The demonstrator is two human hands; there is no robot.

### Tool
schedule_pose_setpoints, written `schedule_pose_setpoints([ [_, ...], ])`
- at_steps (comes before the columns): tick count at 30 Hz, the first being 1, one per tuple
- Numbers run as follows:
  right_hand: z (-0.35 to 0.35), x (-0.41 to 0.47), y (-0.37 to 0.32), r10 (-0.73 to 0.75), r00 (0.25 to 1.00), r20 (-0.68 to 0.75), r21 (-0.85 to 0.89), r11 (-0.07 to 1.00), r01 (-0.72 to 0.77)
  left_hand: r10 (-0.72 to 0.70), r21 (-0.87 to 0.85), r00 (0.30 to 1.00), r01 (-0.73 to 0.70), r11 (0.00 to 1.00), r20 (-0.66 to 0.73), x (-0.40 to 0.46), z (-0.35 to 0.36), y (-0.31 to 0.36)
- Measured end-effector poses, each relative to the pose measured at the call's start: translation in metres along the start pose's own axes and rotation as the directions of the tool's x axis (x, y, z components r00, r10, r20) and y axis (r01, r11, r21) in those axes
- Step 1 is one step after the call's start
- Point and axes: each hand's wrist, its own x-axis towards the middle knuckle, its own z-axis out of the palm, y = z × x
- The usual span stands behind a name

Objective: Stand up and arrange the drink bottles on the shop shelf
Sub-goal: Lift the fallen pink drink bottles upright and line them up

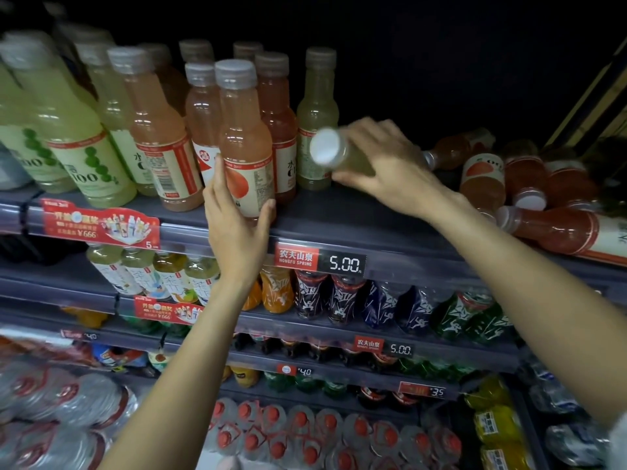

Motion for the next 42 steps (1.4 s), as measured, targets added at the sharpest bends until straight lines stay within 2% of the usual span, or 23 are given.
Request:
schedule_pose_setpoints([
  [3,-0.015,0.015,-0.011,0.21,0.974,-0.085,0.301,0.937,-0.176,-0.006,0.007,1.0,0.006,1.0,0.001,0.0,0.0,0.0],
  [5,-0.017,0.024,-0.016,0.335,0.94,-0.058,0.466,0.842,-0.271,-0.009,0.013,1.0,0.009,1.0,0.0,0.0,0.0,0.001],
  [7,-0.01,0.03,-0.019,0.402,0.916,-0.02,0.542,0.774,-0.327,-0.009,0.016,1.0,0.009,1.0,0.0,-0.001,0.0,0.002],
  [10,0.002,0.042,-0.028,0.432,0.901,-0.033,0.554,0.758,-0.343,-0.008,0.005,1.0,0.008,1.0,0.003,-0.001,0.0,0.003],
  [13,0.012,0.048,-0.033,0.482,0.875,-0.053,0.642,0.688,-0.34,-0.013,0.005,1.0,0.013,1.0,0.0,-0.001,-0.001,0.003],
  [17,0.031,0.029,-0.029,0.502,0.864,0.03,0.716,0.593,-0.369,-0.027,-0.004,1.0,0.027,1.0,0.001,-0.001,0.0,0.005],
  [20,0.042,0.014,-0.031,0.464,0.884,0.063,0.719,0.593,-0.363,-0.019,-0.001,1.0,0.019,1.0,-0.012,0.0,0.0,0.006],
  [24,0.046,0.015,-0.033,0.451,0.892,0.03,0.726,0.604,-0.33,-0.029,-0.006,0.999,0.029,1.0,-0.013,-0.001,-0.001,0.004],
  [28,0.046,0.015,-0.029,0.431,0.898,0.093,0.713,0.601,-0.362,-0.048,-0.02,0.999,0.048,0.999,-0.006,-0.002,-0.002,0.006],
  [30,0.041,0.01,-0.027,0.398,0.91,0.119,0.677,0.638,-0.367,-0.051,-0.003,0.998,0.051,0.999,-0.046,-0.007,-0.005,0.012],
  [32,0.033,-0.002,-0.021,0.385,0.916,0.109,0.585,0.72,-0.373,0.013,-0.031,0.992,-0.017,0.999,-0.128,-0.015,-0.008,0.025],
  [34,0.022,-0.022,-0.007,0.378,0.925,0.027,0.398,0.845,-0.357,0.222,-0.092,0.964,-0.237,0.967,-0.149,-0.023,-0.004,0.042],
  [36,0.012,-0.046,0.011,0.349,0.934,-0.073,0.084,0.936,-0.343,0.492,-0.138,0.866,-0.5,0.855,-0.09,-0.028,0.006,0.058],
  [38,0.0,-0.073,0.033,0.344,0.924,-0.168,-0.193,0.908,-0.373,0.644,-0.19,0.765,-0.63,0.753,0.01,-0.026,0.023,0.077],
  [39,-0.004,-0.085,0.043,0.355,0.914,-0.195,-0.273,0.875,-0.398,0.686,-0.197,0.726,-0.665,0.721,0.06,-0.022,0.033,0.087],
  [42,-0.014,-0.111,0.065,0.454,0.871,-0.189,-0.371,0.788,-0.491,0.75,-0.104,0.609,-0.754,0.648,0.26,-0.001,0.079,0.102],
])
